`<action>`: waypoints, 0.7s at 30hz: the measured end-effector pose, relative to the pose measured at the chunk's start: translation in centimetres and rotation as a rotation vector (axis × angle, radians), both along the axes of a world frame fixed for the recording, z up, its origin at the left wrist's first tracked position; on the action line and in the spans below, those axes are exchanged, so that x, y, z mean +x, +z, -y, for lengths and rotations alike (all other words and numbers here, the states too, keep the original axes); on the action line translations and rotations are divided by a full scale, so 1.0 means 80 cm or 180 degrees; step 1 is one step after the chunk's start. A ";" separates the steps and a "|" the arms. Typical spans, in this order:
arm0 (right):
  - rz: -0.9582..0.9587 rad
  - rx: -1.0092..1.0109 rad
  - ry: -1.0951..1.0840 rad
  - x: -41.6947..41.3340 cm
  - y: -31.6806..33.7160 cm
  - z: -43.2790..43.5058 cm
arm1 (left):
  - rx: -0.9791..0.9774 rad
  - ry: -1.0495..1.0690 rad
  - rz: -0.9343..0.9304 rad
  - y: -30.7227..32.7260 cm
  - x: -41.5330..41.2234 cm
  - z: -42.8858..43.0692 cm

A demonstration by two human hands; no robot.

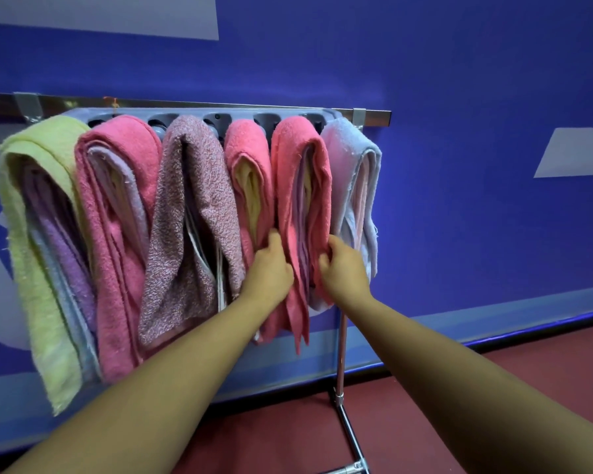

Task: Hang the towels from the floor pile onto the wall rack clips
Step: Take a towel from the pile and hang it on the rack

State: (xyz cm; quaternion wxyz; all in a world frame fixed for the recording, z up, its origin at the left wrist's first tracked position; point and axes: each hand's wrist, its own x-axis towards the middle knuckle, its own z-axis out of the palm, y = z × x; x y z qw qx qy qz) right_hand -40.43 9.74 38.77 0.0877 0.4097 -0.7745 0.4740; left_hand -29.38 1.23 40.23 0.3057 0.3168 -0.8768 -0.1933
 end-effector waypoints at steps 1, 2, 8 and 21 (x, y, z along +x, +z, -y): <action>0.0046 0.0149 0.0069 0.001 -0.008 -0.002 | 0.0201 -0.0161 0.0318 -0.009 -0.001 -0.001; 0.0130 0.0338 0.0195 0.003 -0.015 -0.006 | 0.0442 -0.0298 0.0644 -0.019 0.001 0.000; 0.0297 0.1460 0.0547 0.023 -0.043 -0.045 | 0.0765 -0.0505 0.1401 -0.047 0.045 0.003; 0.0124 0.1484 0.0462 0.135 0.059 -0.144 | 0.0382 -0.0256 0.0864 0.048 0.219 -0.047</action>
